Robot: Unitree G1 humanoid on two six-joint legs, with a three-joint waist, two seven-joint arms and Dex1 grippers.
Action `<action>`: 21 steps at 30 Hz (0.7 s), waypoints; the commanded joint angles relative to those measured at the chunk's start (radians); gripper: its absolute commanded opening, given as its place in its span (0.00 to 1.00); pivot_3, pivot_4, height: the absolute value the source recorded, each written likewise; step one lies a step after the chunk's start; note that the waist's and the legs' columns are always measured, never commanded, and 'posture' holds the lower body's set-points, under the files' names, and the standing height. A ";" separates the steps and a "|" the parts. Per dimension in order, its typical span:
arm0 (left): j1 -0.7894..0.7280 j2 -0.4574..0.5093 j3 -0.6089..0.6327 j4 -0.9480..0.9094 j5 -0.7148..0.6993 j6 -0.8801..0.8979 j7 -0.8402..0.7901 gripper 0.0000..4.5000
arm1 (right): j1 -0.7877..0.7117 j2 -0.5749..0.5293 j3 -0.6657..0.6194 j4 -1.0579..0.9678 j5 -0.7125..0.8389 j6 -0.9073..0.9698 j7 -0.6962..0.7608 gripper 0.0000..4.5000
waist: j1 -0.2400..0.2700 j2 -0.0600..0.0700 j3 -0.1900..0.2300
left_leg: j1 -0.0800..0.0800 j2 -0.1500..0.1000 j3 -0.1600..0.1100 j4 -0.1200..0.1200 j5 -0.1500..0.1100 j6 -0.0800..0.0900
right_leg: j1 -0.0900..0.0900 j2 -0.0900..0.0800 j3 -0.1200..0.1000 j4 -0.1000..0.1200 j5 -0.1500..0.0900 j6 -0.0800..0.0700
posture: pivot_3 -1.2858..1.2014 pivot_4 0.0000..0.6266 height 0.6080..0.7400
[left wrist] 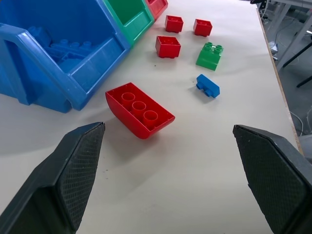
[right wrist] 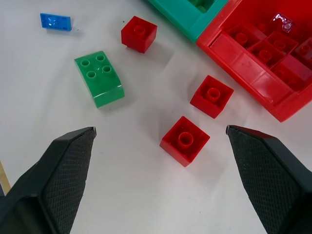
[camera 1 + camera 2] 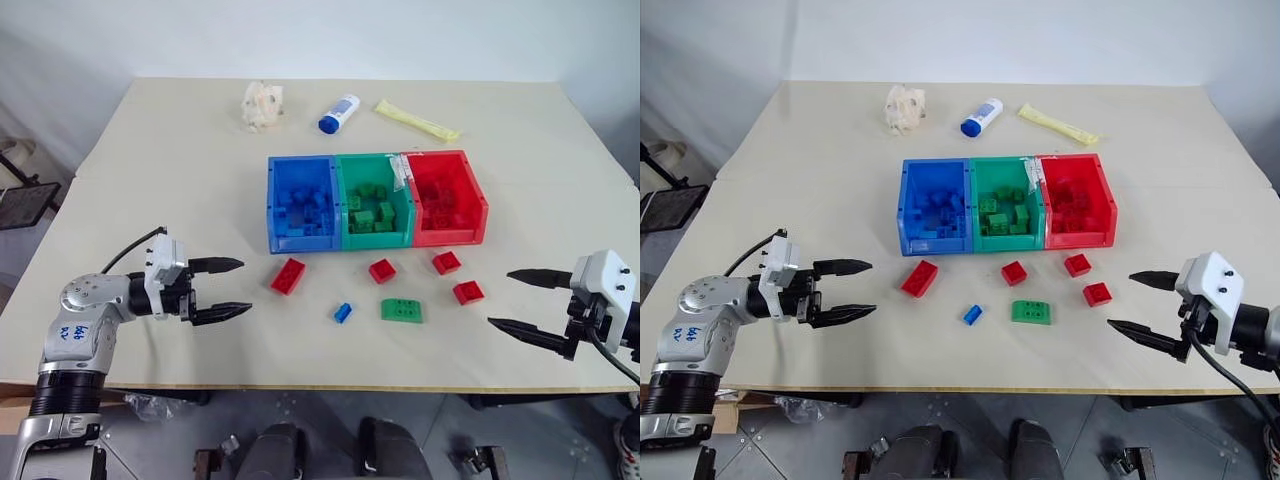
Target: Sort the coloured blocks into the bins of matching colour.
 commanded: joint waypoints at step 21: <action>-0.078 -0.034 -0.036 0.087 -0.026 -0.090 -0.139 0.99 | 0.216 -0.038 -0.237 -0.029 -0.035 0.062 0.006 1.00 | 0.002 0.000 0.000 | 0.000 -0.001 0.000 0.001 0.000 0.001 | 0.001 0.001 -0.001 0.000 0.000 0.000 | 0.52 0.24 1.00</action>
